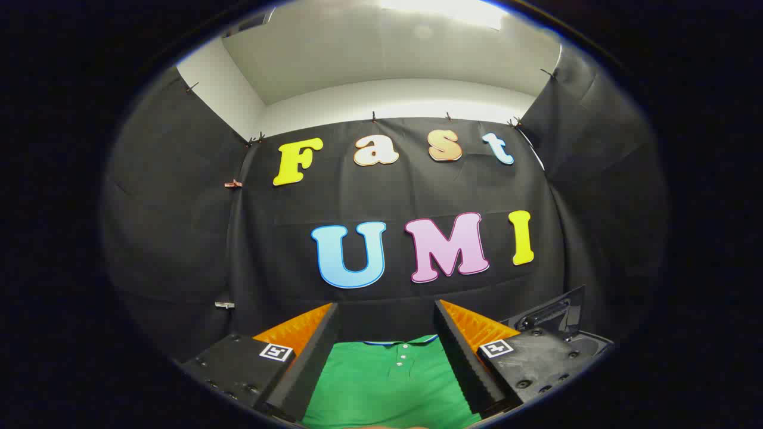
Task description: Put the clothes into the washing machine and then close the washing machine lid.
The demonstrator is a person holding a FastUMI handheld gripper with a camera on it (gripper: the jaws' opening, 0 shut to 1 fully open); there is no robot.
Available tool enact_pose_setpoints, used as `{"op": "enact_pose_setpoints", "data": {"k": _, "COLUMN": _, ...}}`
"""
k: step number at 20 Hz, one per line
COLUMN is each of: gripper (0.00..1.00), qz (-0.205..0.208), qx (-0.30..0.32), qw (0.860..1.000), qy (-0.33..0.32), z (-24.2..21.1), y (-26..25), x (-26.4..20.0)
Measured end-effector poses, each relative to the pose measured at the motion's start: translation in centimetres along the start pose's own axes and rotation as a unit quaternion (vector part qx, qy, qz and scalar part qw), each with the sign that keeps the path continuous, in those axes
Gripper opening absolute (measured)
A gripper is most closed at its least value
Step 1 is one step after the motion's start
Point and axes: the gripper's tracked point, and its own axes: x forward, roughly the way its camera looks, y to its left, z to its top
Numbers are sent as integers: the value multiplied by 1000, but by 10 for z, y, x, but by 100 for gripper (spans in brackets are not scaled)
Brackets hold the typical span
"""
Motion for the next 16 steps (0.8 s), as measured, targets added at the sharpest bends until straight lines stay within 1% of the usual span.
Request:
{"op": "enact_pose_setpoints", "data": {"k": 4, "gripper": 98, "qz": -7, "qx": -32, "qw": 999, "qy": 24, "z": -19, "y": 1, "x": 1}}
{"op": "enact_pose_setpoints", "data": {"k": 9, "gripper": 98, "qz": -4, "qx": -27, "qw": 999, "qy": 27, "z": -21, "y": 11, "x": 3}}
{"op": "enact_pose_setpoints", "data": {"k": 12, "gripper": 98, "qz": -3, "qx": -32, "qw": 999, "qy": 17, "z": -16, "y": 13, "x": 5}}
{"op": "enact_pose_setpoints", "data": {"k": 16, "gripper": 98, "qz": -12, "qx": -38, "qw": 999, "qy": 34, "z": -30, "y": 6, "x": 6}}
